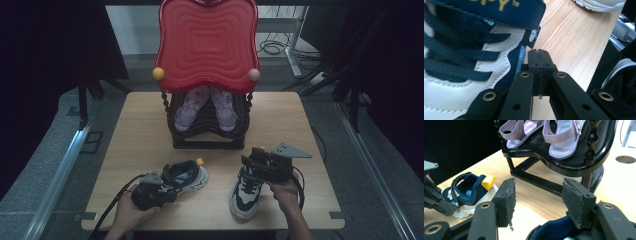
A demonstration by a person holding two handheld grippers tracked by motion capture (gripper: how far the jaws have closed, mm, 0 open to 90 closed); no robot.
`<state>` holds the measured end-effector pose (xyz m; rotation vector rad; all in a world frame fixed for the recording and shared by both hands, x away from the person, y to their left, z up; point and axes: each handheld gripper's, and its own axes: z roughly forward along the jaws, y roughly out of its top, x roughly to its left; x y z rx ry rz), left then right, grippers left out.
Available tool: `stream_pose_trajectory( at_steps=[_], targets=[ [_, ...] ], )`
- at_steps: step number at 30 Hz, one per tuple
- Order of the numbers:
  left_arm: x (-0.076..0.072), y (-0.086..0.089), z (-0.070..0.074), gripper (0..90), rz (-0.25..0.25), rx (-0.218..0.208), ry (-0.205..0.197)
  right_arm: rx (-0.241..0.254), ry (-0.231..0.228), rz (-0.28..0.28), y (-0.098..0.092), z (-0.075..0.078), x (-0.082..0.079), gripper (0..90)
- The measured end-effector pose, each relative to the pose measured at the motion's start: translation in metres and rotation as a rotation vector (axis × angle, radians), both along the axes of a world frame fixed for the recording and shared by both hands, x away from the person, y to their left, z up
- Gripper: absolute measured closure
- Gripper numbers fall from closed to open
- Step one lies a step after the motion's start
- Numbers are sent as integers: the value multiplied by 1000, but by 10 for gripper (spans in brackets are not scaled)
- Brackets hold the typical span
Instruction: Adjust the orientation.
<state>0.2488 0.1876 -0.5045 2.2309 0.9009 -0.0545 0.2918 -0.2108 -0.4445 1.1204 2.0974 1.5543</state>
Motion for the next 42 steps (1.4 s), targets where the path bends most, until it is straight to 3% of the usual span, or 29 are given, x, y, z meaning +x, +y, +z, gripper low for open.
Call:
stream_pose_trajectory(
  at_steps=[14,28,42],
  targets=[
    [5,15,1,900,36,3,-2,-6,3,-1,1,0,0,447],
    [10,33,5,900,108,-28,-12,-7,7,3,2,-1,1,448],
    [22,46,4,900,169,-22,-20,-8,13,5,3,-3,2,449]
  ],
)
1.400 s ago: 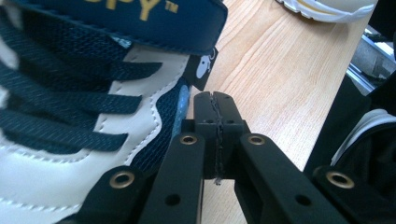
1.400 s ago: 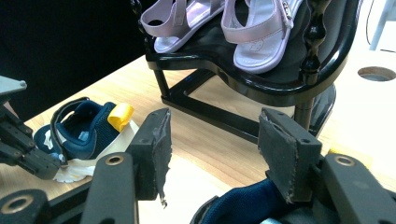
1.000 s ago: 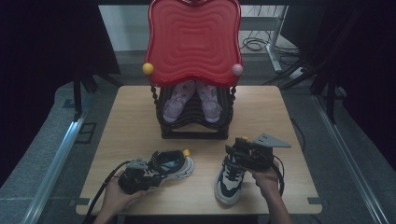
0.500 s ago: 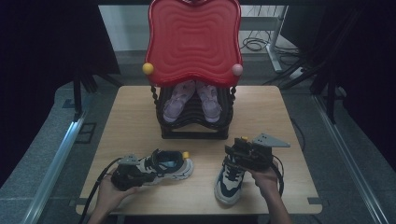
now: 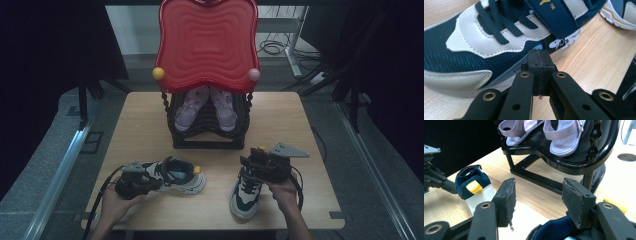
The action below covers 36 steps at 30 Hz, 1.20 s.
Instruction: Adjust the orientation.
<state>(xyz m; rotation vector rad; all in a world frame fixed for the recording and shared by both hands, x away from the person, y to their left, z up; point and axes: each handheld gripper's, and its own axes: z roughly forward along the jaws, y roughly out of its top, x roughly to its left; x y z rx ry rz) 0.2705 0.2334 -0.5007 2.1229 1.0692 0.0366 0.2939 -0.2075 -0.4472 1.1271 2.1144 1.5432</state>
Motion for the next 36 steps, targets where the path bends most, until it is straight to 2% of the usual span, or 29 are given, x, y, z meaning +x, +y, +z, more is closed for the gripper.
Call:
stream_pose_trajectory(
  at_steps=[5,11,20,24,27,28,29,30,31,34,35,36],
  targets=[
    [8,3,2,900,23,11,-7,2,-17,-13,0,1,0,454],
    [17,2,5,900,41,25,-25,-1,-9,-4,2,0,0,454],
    [19,3,5,900,48,12,-35,-3,-7,-1,1,0,0,454],
    [17,5,8,870,55,8,-47,-4,-9,1,2,0,-1,454],
    [15,7,13,815,69,-1,-71,-2,-11,-3,2,0,-1,454],
    [12,8,18,781,94,-13,-103,1,-9,-3,2,0,-1,454],
    [12,8,18,740,94,-13,-103,1,-9,-3,2,0,-1,454],
    [10,8,25,704,109,-37,-134,0,-5,1,3,0,-1,454],
    [10,8,25,663,109,-37,-134,-1,-9,0,3,0,-1,454],
    [6,7,39,560,125,-57,-171,1,-8,6,6,1,-2,454],
    [6,7,39,546,125,-57,-171,1,-8,6,6,1,-2,454],
    [7,4,46,537,122,-58,-186,2,-9,15,9,1,-2,454]
  ],
)
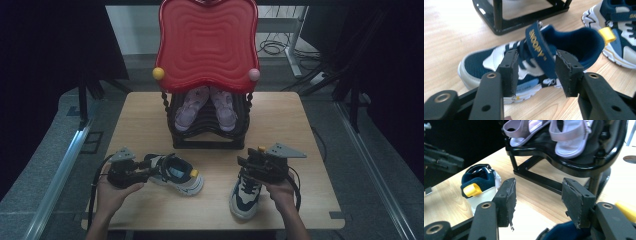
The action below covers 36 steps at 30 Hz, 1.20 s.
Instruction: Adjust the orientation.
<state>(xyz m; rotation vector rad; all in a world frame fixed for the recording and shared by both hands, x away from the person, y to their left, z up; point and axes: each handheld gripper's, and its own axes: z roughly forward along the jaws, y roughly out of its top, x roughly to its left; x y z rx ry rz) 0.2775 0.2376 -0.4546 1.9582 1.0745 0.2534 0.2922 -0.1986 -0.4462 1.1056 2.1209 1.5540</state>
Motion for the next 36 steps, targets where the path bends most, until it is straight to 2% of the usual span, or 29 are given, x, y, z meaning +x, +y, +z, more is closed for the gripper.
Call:
stream_pose_trajectory(
  at_steps=[3,8,9,10,12,15,16,22,28,32,36],
  targets=[
    [6,-8,12,503,-14,-3,-29,-15,-7,25,8,1,0,475],
    [18,-24,27,455,-39,-5,-62,-39,-22,68,19,4,-2,633],
    [18,-24,27,452,-39,-5,-62,-39,-22,68,19,4,-2,633],
    [23,-29,31,451,-45,4,-69,-54,-33,71,24,5,-3,706],
    [28,-31,33,440,-50,8,-69,-61,-37,88,29,6,-4,747],
    [29,-31,32,429,-46,8,-72,-65,-34,108,34,6,-5,791],
    [27,-29,31,425,-44,11,-71,-76,-31,125,42,5,-5,823],
    [18,-15,28,412,-45,-5,-60,-116,-6,162,67,-2,-3,862],
    [15,-2,33,403,-23,-21,-75,-141,4,202,97,-6,-1,873],
    [12,3,33,399,-38,-41,-68,-159,23,229,114,-8,4,887],
    [12,6,34,397,-26,-45,-73,-176,44,237,124,-13,9,894]
  ],
)
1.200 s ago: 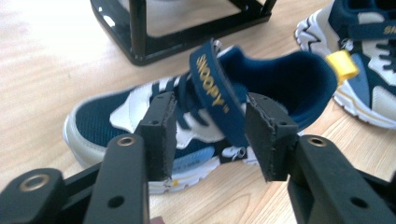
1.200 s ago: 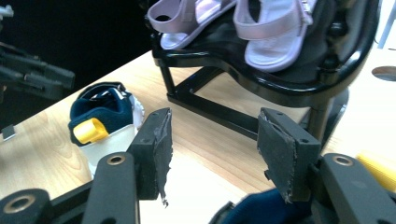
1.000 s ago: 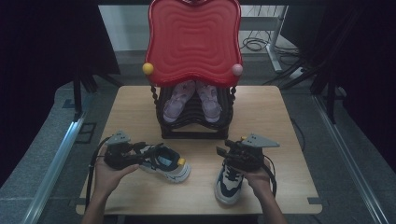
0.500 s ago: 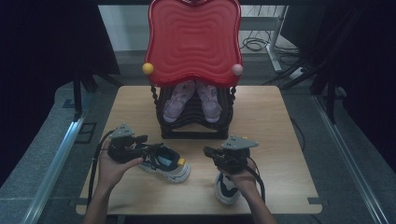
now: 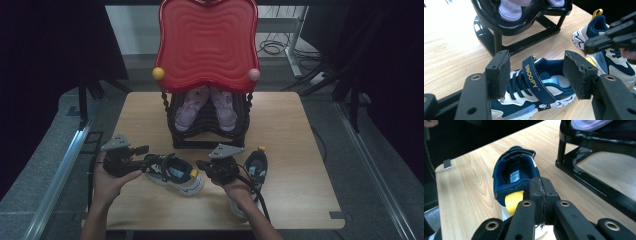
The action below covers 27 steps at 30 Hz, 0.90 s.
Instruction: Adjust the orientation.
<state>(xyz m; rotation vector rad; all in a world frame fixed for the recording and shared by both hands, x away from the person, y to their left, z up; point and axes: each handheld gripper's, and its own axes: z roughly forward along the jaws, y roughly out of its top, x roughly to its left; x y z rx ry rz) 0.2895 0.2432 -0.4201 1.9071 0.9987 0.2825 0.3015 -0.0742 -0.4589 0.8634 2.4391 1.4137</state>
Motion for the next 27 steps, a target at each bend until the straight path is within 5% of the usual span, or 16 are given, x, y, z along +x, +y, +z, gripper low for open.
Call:
stream_pose_trajectory(
  at_steps=[5,27],
  targets=[
    [0,2,-1,394,7,-3,6,-45,-2,7,8,-5,1,894],
    [-1,14,-4,390,41,-18,21,-62,10,17,22,-13,2,895]
  ],
)
